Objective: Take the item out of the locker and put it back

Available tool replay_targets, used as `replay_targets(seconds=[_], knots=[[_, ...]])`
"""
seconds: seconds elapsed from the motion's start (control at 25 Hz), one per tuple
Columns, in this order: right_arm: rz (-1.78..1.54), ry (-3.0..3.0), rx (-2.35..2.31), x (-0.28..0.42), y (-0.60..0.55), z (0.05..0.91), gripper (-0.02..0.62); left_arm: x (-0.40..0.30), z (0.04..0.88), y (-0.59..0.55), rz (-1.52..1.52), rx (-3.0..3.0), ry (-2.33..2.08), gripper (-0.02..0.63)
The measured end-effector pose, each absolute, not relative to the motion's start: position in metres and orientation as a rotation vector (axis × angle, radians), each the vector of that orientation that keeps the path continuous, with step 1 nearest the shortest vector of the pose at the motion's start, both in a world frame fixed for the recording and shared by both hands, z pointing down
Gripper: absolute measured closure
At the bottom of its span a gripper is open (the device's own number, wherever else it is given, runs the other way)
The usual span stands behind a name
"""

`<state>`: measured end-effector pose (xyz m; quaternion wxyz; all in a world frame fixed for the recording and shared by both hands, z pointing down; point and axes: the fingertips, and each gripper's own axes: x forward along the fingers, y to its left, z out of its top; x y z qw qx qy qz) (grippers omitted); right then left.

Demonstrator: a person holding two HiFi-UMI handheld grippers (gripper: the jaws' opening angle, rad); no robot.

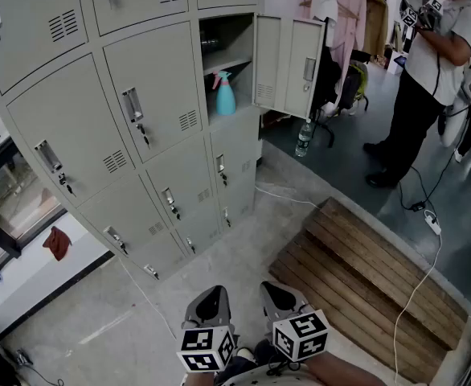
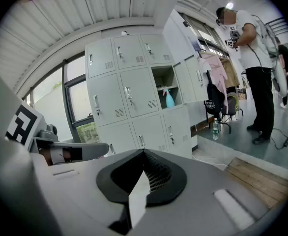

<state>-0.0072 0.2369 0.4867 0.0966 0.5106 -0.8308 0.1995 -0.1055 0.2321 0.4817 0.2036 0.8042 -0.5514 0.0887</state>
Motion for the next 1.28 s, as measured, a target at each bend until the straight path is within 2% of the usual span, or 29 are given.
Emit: replay_targets(seconds=[0.48, 1.28], knots=[[0.601, -2.461, 1.502, -0.011, 0.153, 0.506, 0.597, -0.103, 0.503, 0.154, 0.296, 2.249, -1.520, 0.600], [0.419, -2.585, 1.293, 0.022, -0.147, 0.468, 0.596, -0.053, 0.475, -0.138, 0.260, 2.167, -1.698, 0.599]])
